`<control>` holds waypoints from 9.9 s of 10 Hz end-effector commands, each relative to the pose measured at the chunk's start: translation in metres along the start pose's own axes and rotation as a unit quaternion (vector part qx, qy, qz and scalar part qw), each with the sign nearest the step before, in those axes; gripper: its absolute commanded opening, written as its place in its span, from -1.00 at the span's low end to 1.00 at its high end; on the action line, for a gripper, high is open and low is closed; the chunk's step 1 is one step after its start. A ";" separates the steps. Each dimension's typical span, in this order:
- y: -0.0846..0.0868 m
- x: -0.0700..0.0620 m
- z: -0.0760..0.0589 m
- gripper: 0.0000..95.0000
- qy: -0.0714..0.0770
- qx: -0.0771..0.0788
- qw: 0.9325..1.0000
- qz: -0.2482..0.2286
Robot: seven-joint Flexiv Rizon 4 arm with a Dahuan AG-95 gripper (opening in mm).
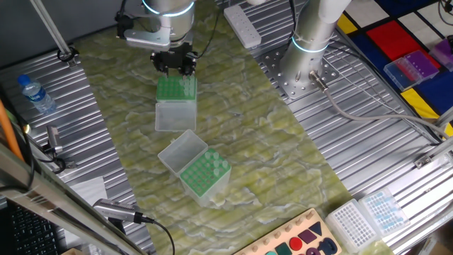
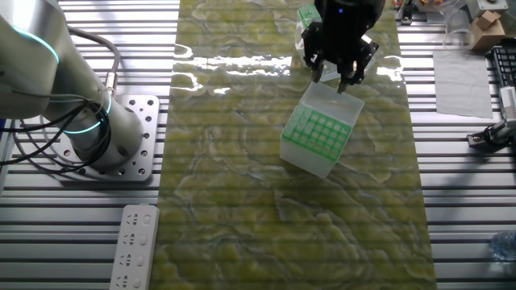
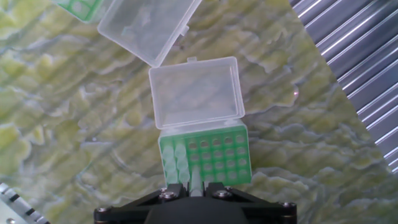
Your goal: Transfer all large pipette tips from one holder to another
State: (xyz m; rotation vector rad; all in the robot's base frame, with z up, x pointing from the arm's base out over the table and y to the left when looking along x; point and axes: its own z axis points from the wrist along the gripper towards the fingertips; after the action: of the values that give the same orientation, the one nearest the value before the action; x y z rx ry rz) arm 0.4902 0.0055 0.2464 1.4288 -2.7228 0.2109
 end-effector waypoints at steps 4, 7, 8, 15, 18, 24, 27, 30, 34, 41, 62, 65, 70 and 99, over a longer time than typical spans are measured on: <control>0.032 -0.081 -0.014 -0.60 -0.009 -0.084 0.975 0.205; 0.063 -0.136 -0.015 -0.60 -0.013 -0.104 0.955 0.279; 0.072 -0.150 -0.013 -0.60 -0.013 -0.106 0.948 0.299; 0.097 -0.192 0.024 -0.20 -0.027 -0.117 0.906 0.405; 0.102 -0.190 0.034 -0.60 -0.025 -0.118 0.896 0.427; 0.111 -0.190 0.050 -0.60 -0.034 -0.110 0.892 0.436; 0.111 -0.191 0.053 -0.60 -0.035 -0.108 0.892 0.437; 0.113 -0.191 0.058 -0.60 -0.037 -0.106 0.892 0.438; 0.115 -0.192 0.061 -0.60 -0.038 -0.104 0.891 0.440; 0.118 -0.189 0.064 -1.00 -0.041 -0.101 0.892 0.439; 0.073 -0.172 -0.071 -1.00 0.013 -0.137 0.904 0.404; 0.066 -0.175 -0.082 -1.00 0.028 -0.139 0.906 0.399; 0.030 -0.132 -0.085 -1.00 0.053 -0.094 0.972 0.209; -0.009 -0.006 -0.030 -1.00 0.087 -0.043 0.995 0.038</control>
State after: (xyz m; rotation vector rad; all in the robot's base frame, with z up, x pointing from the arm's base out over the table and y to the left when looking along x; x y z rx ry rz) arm 0.4990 0.0086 0.2756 1.2268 -2.6142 0.2094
